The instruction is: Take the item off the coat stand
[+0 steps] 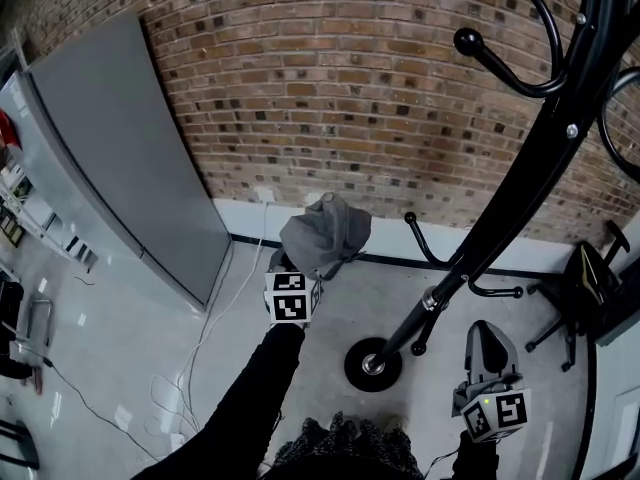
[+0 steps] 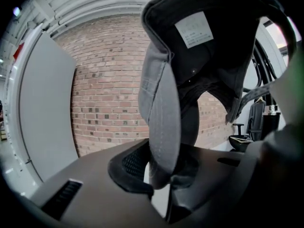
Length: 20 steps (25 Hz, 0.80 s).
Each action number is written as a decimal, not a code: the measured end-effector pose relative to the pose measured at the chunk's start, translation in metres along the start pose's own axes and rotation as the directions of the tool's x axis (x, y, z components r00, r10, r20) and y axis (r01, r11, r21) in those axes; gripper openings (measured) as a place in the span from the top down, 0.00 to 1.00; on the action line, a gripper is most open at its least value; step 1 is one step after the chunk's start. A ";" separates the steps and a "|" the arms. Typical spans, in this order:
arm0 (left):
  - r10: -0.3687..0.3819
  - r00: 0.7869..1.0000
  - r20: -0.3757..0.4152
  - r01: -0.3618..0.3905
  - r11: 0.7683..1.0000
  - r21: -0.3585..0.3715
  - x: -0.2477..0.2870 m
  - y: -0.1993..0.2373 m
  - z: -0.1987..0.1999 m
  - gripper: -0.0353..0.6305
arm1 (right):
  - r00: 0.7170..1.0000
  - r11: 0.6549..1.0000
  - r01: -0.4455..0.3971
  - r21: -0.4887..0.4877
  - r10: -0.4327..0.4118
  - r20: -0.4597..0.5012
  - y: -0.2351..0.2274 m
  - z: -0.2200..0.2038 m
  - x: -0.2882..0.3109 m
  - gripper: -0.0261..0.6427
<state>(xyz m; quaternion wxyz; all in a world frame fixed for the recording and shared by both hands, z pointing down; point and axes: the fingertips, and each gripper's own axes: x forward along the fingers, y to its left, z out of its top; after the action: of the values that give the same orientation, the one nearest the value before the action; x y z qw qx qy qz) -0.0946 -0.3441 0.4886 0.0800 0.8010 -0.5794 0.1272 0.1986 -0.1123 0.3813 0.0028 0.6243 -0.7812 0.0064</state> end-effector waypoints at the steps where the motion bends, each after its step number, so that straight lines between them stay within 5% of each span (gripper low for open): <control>1: -0.006 1.000 -0.015 0.006 1.000 -0.012 -0.004 -0.001 -0.008 0.88 | 1.000 1.000 0.002 0.000 -0.002 -0.001 0.001 0.000 0.000 0.94; 20: -0.136 0.987 0.083 0.138 0.990 -0.029 -0.118 -0.047 -0.009 0.88 | 1.000 1.000 0.029 0.007 -0.029 0.002 0.005 -0.014 0.008 0.94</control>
<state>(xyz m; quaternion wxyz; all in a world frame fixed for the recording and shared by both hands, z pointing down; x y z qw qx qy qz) -0.0858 -0.2200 0.4628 0.0788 0.8420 -0.5279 0.0790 0.1916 -0.1182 0.3953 0.0000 0.6354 -0.7721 0.0087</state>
